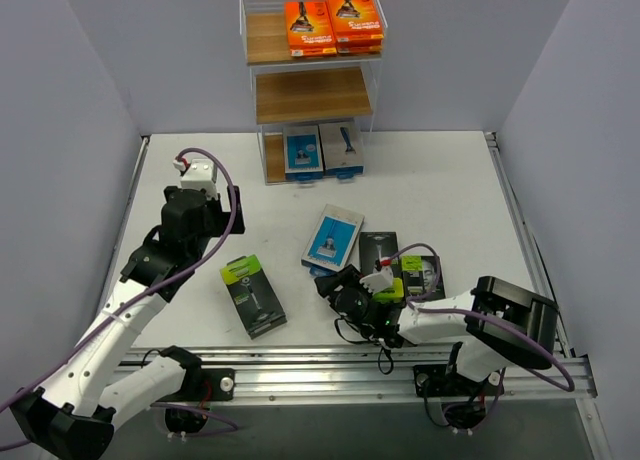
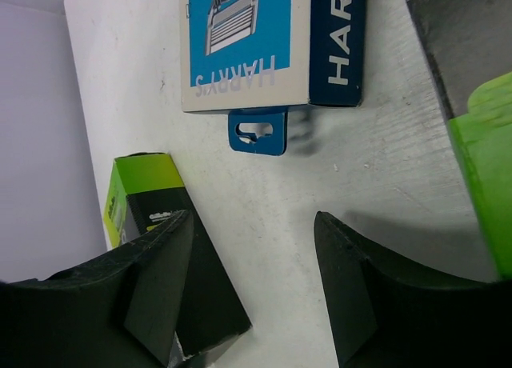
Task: Place and organize the shaving razors onto the shelf
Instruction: Grab a shaving razor with the right arm
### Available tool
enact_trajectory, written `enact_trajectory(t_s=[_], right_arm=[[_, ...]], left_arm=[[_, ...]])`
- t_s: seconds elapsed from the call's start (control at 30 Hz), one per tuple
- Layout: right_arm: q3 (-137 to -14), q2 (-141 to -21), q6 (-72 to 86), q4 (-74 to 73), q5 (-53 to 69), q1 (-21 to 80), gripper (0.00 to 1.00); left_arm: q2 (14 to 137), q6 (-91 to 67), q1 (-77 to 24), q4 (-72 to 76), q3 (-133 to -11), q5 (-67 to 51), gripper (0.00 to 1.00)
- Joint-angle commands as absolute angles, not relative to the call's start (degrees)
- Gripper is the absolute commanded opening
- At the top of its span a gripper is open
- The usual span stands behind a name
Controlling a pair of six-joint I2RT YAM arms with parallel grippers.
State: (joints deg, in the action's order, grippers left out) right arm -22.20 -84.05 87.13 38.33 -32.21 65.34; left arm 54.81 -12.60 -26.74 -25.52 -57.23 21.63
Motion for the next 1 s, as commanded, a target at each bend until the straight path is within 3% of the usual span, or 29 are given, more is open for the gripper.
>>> enact_trajectory(t_s=[0.0, 0.53, 0.97], right_arm=[[-22.8, -86.5, 92.1, 40.1, -36.3, 65.4, 0.58], [-25.6, -97.9, 104.3, 43.0, -38.9, 65.7, 0.58], [-33.6, -100.5, 115.5, 23.7, -43.4, 67.6, 0.58]], left_arm=[[53.6, -11.9, -27.3, -23.7, -57.4, 22.3, 1.00], [52.2, -12.1, -28.7, -23.7, -57.4, 22.3, 0.97], [51.1, -12.5, -29.1, -23.6, -57.4, 21.2, 0.97]])
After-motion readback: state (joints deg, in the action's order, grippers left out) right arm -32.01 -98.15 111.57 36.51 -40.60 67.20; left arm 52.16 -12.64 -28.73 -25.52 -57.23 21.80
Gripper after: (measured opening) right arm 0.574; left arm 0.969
